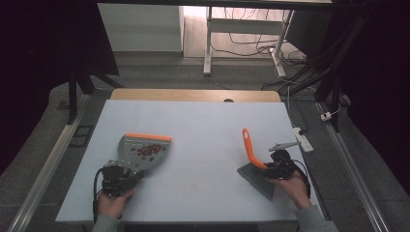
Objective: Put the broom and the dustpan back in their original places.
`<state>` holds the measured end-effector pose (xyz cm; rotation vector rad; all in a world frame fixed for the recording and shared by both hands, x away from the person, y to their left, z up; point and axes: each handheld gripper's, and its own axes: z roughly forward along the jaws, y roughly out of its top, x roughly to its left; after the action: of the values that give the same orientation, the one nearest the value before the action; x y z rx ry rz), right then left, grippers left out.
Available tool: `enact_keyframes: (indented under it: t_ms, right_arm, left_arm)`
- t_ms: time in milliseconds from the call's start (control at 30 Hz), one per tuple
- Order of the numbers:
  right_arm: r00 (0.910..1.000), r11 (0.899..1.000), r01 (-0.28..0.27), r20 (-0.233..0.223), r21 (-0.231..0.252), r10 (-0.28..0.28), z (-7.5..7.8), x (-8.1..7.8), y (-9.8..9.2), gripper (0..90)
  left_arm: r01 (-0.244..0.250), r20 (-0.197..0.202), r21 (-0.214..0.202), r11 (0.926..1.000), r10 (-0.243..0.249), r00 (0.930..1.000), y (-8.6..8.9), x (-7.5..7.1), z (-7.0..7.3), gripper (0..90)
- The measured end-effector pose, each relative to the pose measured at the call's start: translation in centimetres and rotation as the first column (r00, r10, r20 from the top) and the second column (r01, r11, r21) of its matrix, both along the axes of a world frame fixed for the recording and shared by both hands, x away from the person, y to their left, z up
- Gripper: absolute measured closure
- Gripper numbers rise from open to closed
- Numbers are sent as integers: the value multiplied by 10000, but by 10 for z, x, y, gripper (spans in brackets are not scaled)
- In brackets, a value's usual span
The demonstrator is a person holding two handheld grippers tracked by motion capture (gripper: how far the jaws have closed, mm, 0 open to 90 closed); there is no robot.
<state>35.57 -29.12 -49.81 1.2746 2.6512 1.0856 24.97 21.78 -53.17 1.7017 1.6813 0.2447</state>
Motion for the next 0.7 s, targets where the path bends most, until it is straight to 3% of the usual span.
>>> enact_keyframes:
  t_ms: [233,467,700]
  right_arm:
    - [9999,9997,118,11,-213,-118,-3,4,-2,545]
    - [9996,9982,196,211,-571,-184,-5,6,-2,485]
    - [9991,9963,321,307,-798,-297,-6,6,-2,453]
  left_arm:
    - [-145,-225,96,9998,148,9996,-1,3,-5,617]
    - [-184,-204,42,9998,184,9996,-1,3,-5,611]
    - [-28,-225,-39,10000,27,9997,0,3,-6,504]
